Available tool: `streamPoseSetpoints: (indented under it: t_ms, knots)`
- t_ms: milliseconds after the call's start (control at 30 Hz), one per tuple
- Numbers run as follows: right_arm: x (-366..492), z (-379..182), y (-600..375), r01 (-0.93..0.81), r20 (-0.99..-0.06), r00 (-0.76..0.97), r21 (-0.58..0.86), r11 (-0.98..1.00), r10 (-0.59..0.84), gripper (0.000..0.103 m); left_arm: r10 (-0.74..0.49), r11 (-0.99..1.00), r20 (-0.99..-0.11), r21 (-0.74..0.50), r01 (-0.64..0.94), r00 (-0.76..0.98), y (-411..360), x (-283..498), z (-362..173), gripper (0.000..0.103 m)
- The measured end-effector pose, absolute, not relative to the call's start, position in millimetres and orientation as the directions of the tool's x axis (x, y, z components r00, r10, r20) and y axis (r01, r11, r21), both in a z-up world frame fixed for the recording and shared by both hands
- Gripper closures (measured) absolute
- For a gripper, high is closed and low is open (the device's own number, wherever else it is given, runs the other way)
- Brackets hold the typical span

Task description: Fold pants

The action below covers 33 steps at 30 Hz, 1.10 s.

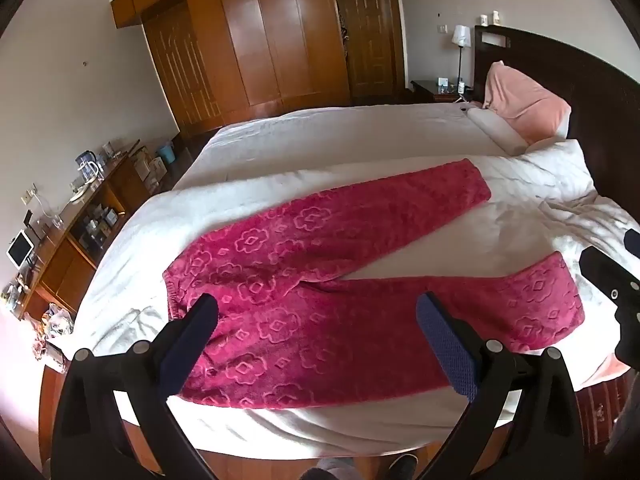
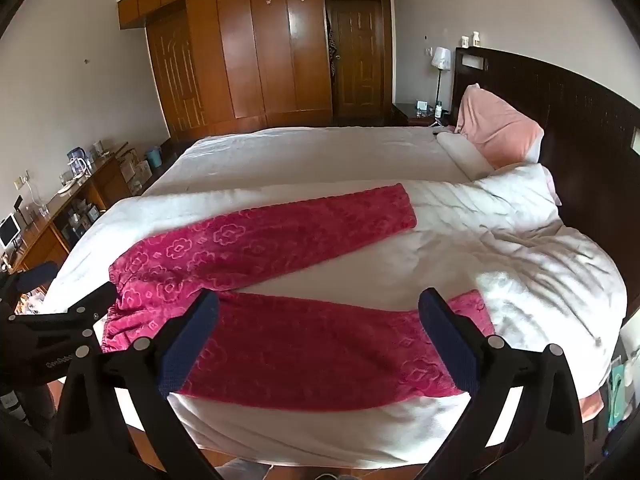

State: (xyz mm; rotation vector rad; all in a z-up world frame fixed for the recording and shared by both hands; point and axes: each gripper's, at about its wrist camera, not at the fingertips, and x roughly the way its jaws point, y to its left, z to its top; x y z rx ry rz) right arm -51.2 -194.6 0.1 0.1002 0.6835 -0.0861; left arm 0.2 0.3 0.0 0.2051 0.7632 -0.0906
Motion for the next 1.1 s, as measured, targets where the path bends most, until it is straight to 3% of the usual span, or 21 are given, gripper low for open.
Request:
streamPoseSetpoints:
  t_ms: [267,1100]
  knots:
    - [-50.9,-2.6,-195.2,0.113,-0.634,0.77,0.021,0.993,-0.075,0.003,-0.006,0.974,-0.699,0.156,0.162,0.715,-0.2,-0.7,-4.8,0.005]
    - [-45.3,-9.9,-207.6,0.19,-0.652,0.752,0.072,0.979,-0.098,0.003,-0.005,0.973,-0.715,0.158,0.169,0.699,-3.4,3.2,-10.7,0.005]
